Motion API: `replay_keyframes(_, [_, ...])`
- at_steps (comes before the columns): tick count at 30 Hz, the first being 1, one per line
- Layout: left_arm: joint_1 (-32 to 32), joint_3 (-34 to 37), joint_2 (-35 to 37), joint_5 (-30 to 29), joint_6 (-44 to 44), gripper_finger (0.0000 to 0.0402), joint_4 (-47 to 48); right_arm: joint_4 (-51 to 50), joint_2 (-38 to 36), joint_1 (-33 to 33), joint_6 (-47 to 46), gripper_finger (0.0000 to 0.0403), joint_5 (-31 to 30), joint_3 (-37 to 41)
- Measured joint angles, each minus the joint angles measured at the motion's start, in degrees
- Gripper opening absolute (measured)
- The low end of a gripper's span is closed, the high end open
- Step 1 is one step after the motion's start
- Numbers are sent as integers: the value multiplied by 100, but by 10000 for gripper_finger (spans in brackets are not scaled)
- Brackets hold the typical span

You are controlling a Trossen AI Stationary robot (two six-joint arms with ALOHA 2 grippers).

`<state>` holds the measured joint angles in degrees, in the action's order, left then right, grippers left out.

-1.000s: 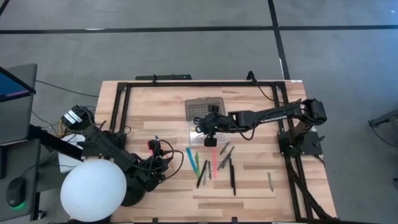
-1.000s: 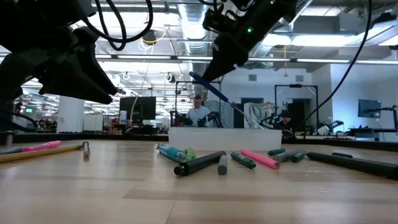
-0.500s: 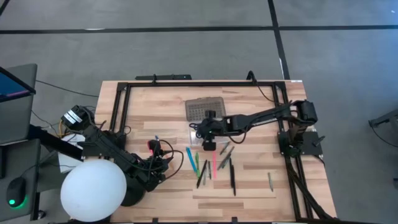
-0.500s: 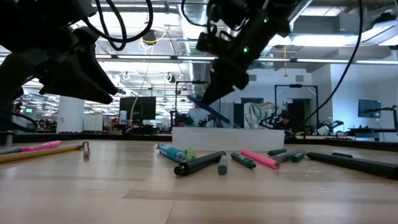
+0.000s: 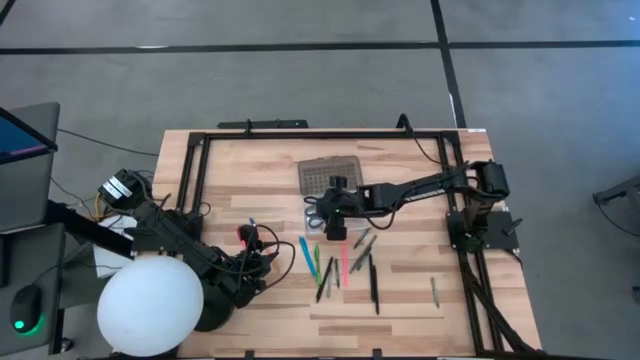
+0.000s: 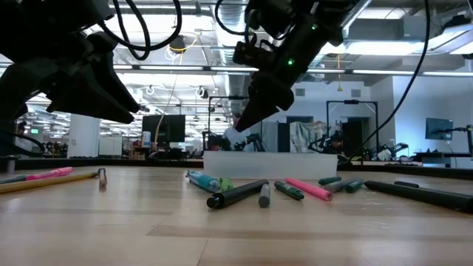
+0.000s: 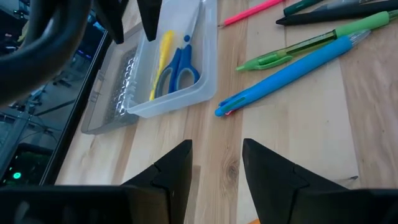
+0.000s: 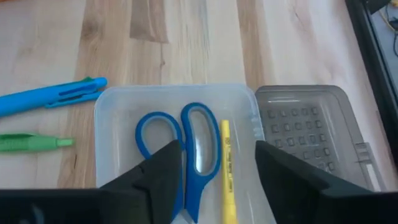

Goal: Pick & place school supplies into a supply box
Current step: Put the orange pencil into the supply box

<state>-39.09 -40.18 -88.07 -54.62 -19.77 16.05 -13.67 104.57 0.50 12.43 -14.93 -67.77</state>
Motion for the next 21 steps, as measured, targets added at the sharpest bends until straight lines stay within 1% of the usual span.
replay_keyframes(4, [1, -2, 0, 154, 138, 137, -1, -152, -181, 72, 251, 209, -19, -9])
replay_keyframes(6, [2, 0, 0, 380, 358, 137, 4, -499, -374, 143, 306, 208, -13, 5])
replay_keyframes(8, [26, -2, 0, 774, 678, 137, 13, -641, -553, 226, 307, 204, 55, -2])
replay_keyframes(10, [103, -12, 0, 1298, 1040, 137, 85, -969, -757, 330, 298, 200, 149, 0])
replay_keyframes(12, [258, -20, 0, 1866, 1269, 137, 115, -1212, -930, 469, 262, 195, 268, 0])
replay_keyframes(14, [453, -20, 0, 2314, 1419, 137, 188, -1419, -1083, 640, 218, 190, 345, 0])
replay_keyframes(21, [1241, -22, 0, 3211, 1628, 137, 876, -1702, -1438, 1278, -10, 172, 342, 2])
